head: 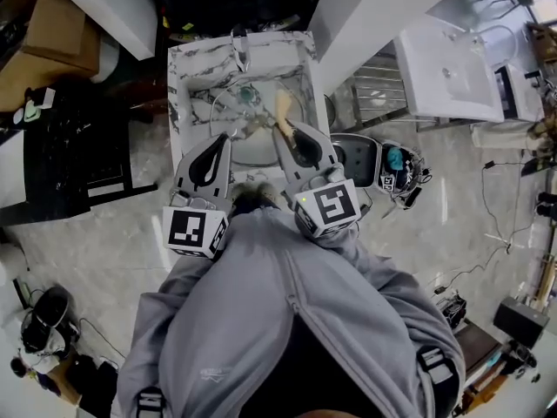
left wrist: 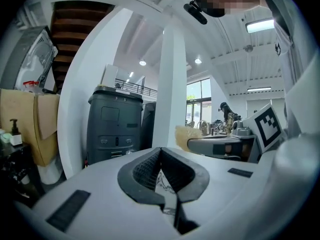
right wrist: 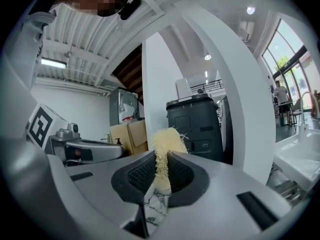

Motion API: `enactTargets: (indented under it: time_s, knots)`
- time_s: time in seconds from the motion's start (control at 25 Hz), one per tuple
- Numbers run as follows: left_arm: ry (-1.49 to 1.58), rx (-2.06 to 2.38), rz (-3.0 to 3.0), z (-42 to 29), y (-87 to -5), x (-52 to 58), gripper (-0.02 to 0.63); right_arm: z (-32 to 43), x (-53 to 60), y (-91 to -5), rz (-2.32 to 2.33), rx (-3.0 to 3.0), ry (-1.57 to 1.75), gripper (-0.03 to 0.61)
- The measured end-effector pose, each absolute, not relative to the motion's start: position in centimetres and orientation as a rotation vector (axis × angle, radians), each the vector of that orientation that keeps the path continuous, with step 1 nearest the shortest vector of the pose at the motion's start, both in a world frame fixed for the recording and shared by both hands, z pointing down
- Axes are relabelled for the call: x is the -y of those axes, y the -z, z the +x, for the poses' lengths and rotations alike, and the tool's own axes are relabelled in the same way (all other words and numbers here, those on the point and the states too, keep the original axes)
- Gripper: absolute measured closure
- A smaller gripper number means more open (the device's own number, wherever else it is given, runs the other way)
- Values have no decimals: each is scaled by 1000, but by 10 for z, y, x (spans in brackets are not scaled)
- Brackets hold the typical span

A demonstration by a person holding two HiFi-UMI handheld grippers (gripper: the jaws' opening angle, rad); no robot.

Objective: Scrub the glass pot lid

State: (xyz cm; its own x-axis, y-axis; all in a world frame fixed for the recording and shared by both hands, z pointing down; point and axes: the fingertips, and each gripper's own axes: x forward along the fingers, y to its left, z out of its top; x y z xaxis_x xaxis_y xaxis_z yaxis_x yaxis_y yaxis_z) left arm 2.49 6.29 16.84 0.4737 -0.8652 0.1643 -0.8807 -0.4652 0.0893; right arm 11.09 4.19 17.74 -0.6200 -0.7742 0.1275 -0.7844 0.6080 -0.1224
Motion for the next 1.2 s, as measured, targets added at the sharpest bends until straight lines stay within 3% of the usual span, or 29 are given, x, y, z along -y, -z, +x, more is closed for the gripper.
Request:
enactTargets:
  time_s: [0.64,1.2]
  knots:
    - [-215,1391,2527,13,-247,-18,598,76,-5,-235,1304,2712,-190,523]
    - [-262,1342,2362,-28,-363,32,598,41,51,-347,1243,2638,-326,523]
